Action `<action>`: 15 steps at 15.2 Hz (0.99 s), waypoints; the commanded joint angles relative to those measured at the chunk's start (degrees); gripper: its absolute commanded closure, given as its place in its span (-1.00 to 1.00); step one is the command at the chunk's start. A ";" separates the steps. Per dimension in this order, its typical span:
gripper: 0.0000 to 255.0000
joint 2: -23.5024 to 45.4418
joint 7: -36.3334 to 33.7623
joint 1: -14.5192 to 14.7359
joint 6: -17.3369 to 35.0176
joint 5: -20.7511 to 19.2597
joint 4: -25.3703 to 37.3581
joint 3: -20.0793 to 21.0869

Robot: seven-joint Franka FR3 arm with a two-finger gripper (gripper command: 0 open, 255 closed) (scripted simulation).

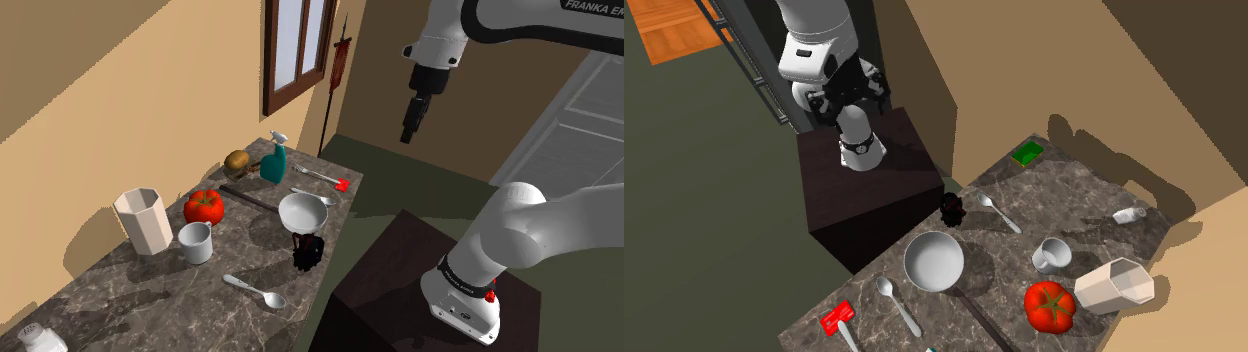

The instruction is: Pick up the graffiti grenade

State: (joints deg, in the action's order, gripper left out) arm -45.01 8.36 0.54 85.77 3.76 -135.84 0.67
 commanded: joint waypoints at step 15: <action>-1.00 14.36 -7.92 3.94 26.48 7.17 -12.06 9.92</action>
State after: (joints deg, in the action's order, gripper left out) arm -32.20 0.81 4.33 110.30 10.61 -147.64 10.05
